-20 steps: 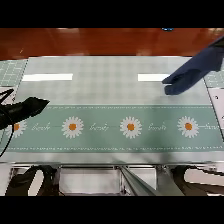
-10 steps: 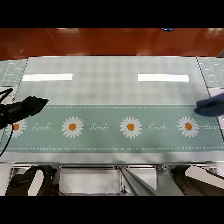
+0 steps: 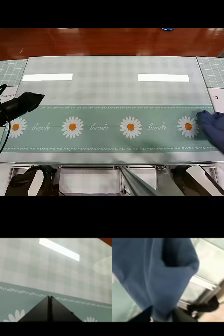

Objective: Fold the shirts.

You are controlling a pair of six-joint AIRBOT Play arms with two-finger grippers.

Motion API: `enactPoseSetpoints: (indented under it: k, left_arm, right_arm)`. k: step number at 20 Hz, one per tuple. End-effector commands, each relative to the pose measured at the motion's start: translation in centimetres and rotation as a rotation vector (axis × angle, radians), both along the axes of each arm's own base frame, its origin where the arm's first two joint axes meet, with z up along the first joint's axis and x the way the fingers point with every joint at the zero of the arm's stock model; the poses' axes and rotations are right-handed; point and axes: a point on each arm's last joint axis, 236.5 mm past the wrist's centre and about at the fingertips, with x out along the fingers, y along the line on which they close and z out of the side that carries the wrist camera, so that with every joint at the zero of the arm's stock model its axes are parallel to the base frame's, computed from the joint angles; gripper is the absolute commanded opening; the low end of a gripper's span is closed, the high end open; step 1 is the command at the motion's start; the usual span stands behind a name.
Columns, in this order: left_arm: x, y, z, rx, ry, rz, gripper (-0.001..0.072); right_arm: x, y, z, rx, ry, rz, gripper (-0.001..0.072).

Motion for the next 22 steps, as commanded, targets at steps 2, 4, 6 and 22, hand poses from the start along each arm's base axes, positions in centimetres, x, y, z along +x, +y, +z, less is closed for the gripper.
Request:
enactPoseSetpoints:
  k: [2,4,6,22]
  left_arm:
    - [0.7,0.7,0.5,0.027,-0.039,0.018,0.0022]
    - [1.5,1.4,0.6,0.030,-0.054,0.049,0.0022]
    - [2.9,2.4,1.4,0.037,-0.081,0.082,0.0022]
    - [10.6,-6.6,-2.6,0.544,0.344,-0.278,0.0022]
  right_arm:
    - [-3.7,0.3,-1.2,-0.011,0.127,-0.039,0.0413]
    - [-2.5,-0.1,-1.1,-0.030,0.075,-0.042,0.0412]
    - [1.5,-0.5,-0.1,-0.047,-0.098,-0.031,0.0396]
    - [29.3,25.0,-4.0,-0.223,-0.283,1.206,0.0025]
